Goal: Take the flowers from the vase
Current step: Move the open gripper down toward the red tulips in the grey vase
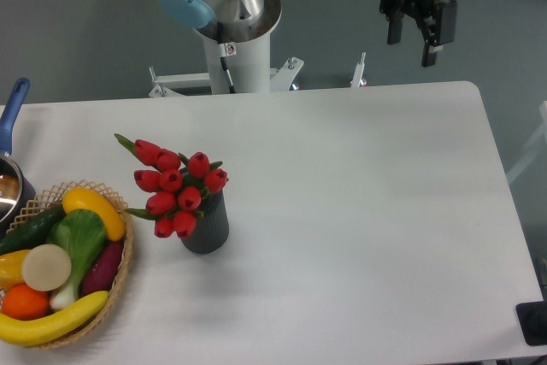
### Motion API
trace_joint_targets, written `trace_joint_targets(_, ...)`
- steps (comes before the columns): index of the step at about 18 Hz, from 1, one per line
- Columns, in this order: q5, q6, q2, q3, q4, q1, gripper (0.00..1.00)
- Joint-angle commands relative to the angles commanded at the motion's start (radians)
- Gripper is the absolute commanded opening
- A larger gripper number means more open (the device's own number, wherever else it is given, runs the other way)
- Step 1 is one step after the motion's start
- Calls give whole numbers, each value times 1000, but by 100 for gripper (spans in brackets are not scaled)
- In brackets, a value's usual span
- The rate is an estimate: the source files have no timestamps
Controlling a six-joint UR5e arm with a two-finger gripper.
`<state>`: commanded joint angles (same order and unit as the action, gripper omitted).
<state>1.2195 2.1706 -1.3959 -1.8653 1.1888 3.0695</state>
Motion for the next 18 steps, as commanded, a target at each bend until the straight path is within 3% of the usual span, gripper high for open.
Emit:
trace_joint_targets(4,-2,-5,17,-29,-17,-12,100)
trace_joint_targets(9,-35,-159,17,-74,-21,-54,100)
trace_joint_targets(14,-43,-450,-3,-113,-90,-147,100)
trace_joint_targets(18,-61,-500,-43,-153,-149,-207,100)
